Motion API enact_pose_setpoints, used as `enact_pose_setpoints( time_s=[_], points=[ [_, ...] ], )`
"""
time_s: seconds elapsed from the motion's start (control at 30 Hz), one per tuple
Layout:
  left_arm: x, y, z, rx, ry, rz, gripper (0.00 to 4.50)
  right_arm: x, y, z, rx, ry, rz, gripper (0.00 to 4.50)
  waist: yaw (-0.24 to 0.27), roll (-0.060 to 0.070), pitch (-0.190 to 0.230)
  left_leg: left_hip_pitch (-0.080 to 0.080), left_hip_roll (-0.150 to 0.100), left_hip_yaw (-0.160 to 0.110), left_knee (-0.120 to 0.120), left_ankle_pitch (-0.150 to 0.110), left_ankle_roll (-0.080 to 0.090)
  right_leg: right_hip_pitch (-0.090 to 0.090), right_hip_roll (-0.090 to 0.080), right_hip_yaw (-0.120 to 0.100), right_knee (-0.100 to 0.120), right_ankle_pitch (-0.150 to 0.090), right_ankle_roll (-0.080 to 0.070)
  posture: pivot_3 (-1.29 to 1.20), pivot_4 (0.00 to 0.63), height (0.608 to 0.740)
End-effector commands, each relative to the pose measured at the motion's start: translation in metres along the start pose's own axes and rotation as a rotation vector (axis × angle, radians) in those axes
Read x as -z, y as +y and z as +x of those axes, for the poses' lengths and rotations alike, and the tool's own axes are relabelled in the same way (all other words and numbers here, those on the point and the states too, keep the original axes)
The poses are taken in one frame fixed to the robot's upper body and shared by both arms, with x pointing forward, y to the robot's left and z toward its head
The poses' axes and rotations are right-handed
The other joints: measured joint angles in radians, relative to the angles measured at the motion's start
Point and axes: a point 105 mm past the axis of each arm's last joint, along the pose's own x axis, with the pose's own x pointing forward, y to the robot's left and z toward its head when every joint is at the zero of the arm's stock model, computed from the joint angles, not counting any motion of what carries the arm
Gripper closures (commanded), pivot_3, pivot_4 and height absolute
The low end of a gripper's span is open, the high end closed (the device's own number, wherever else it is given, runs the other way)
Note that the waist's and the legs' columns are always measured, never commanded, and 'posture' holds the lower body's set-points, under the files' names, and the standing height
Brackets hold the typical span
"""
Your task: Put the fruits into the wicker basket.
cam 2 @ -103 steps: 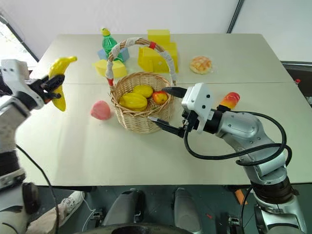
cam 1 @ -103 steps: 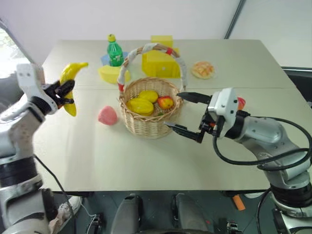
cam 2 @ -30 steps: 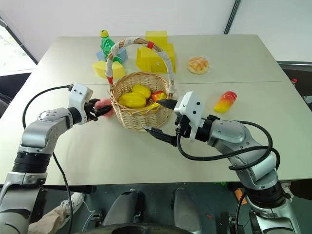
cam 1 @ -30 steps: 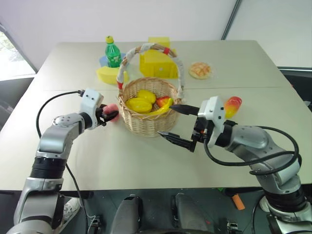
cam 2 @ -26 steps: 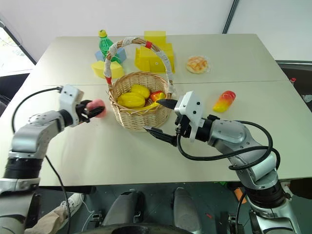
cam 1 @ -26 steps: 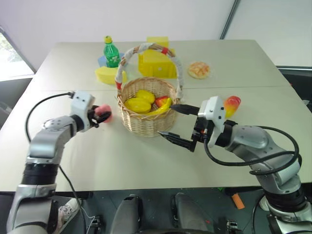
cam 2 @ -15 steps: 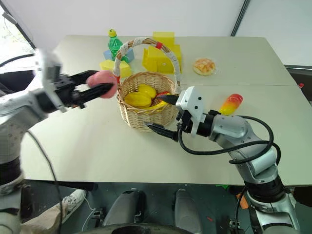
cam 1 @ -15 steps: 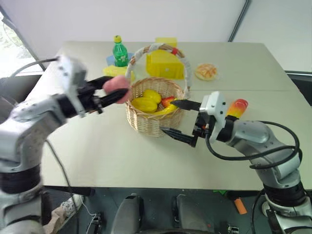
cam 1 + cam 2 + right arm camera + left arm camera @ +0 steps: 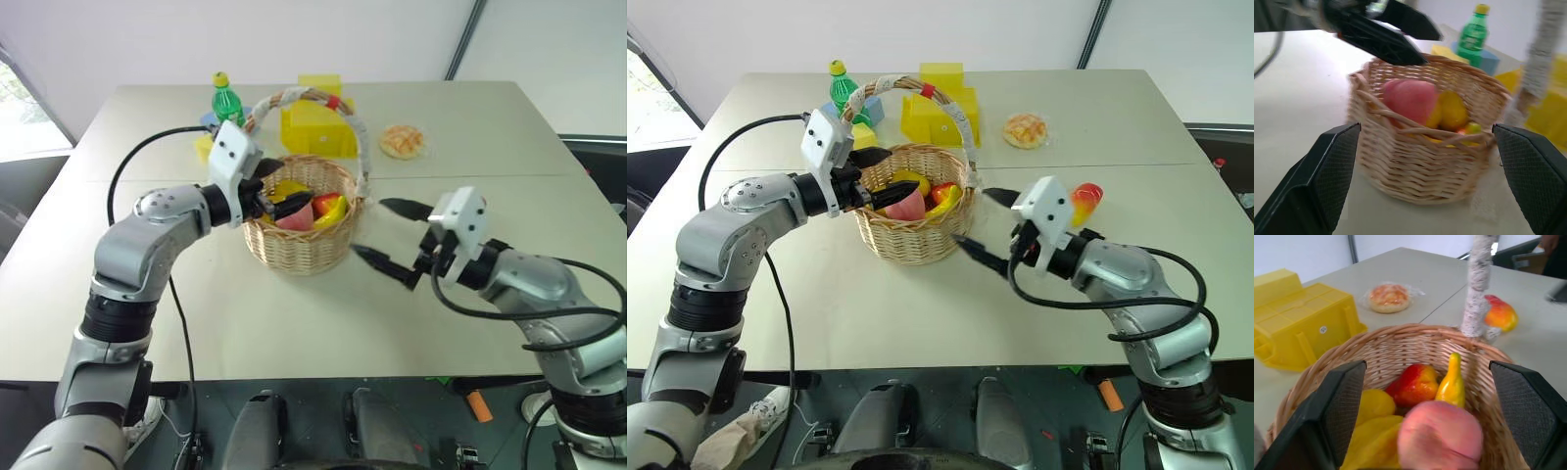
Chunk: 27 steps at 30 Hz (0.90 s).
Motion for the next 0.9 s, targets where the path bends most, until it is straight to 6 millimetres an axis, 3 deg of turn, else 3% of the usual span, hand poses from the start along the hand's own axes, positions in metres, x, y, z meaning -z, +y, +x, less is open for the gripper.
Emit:
enact_pose_setpoints(
  time_s=[0.03,0.2,0.43,0.63,0.9],
  points=[
    [-0.016,-0.028,-0.007,0.138,-0.088,0.044,0.07,0.021,-0.054,-0.013,0.288,0.114,0.018,0.00,0.000,0.000,0.000,0.000,0.000,0.000,0.000,0.000,0.000,0.000,0.000,0.000,0.000,0.000,0.000,0.00,0.150,0.740],
    [-0.005,-0.052,-0.011,0.234,-0.063,0.060,0.07,0.040,-0.110,-0.013,0.602,0.185,0.178,0.00,-0.005,0.001,0.000,0.002,0.000,0.003,0.000,0.000,0.000,0.000,0.000,0.002,0.001,0.000,0.000,0.00,0.150,0.740],
    [0.005,-0.053,-0.010,0.190,-0.032,0.064,0.07,0.068,-0.152,-0.015,0.878,0.401,0.322,0.00,-0.001,0.002,0.000,0.003,0.000,0.006,-0.001,0.001,0.000,0.000,0.000,0.003,0.001,0.000,0.000,0.00,0.150,0.740],
    [0.003,-0.052,-0.013,0.168,-0.045,0.045,0.07,0.080,-0.153,-0.014,0.917,0.447,0.427,0.00,-0.002,0.002,0.000,0.002,0.000,0.007,-0.001,0.000,0.002,-0.001,-0.001,0.003,0.001,0.000,0.000,0.00,0.150,0.740],
    [0.002,-0.054,-0.010,0.175,-0.053,0.028,0.07,0.100,-0.129,0.000,0.901,0.491,0.584,0.00,-0.004,0.002,0.000,0.003,0.001,0.007,-0.001,0.000,0.002,0.000,0.000,0.004,0.001,0.000,0.000,0.00,0.150,0.740]
  ],
)
